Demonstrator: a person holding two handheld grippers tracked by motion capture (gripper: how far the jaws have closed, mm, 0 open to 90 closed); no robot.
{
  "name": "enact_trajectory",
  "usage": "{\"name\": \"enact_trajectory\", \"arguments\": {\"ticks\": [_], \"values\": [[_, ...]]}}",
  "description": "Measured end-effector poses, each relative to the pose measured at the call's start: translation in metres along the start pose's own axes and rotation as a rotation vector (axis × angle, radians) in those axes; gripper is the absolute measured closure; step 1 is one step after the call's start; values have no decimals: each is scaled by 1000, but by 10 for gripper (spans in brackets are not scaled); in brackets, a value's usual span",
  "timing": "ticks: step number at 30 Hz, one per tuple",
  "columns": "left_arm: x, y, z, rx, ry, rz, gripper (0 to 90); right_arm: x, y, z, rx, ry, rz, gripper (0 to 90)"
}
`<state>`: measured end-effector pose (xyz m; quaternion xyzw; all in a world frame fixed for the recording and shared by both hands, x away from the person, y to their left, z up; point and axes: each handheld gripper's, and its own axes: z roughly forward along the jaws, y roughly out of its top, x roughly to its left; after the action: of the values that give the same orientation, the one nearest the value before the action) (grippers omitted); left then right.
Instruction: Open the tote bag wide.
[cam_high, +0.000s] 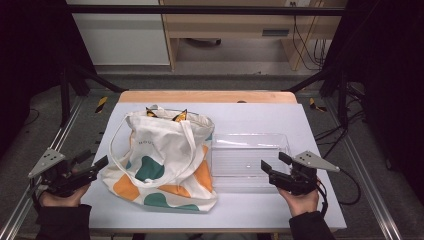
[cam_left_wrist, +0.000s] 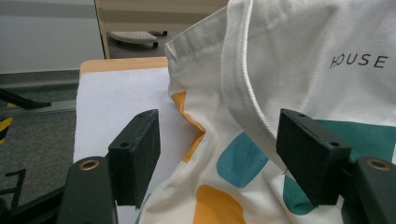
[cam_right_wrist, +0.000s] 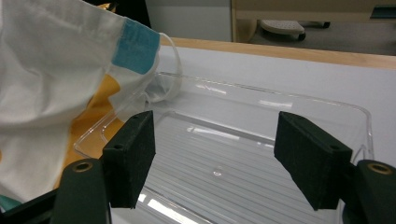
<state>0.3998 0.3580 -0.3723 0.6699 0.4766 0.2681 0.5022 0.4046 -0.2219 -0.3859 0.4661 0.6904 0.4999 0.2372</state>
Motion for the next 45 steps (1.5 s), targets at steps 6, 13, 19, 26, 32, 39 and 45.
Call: {"name": "enact_trajectory", "arguments": {"ticks": [6,13,19,26,32,39,45], "values": [[-4,5,0,-3,-7,10,310,10,6,7,1,20,-16,297],[-9,11,0,-13,-11,16,315,21,10,17,2,38,-39,299],[-14,19,2,-19,-16,33,317,30,18,22,-9,59,-43,299],[-19,27,5,-26,-24,44,323,40,27,28,-16,81,-49,303],[-23,33,7,-29,-29,48,325,48,34,33,-22,97,-53,304],[-26,36,11,-31,-30,50,325,59,41,39,-29,118,-63,301],[-34,43,16,-34,-35,66,328,69,51,43,-49,144,-69,300]]}}
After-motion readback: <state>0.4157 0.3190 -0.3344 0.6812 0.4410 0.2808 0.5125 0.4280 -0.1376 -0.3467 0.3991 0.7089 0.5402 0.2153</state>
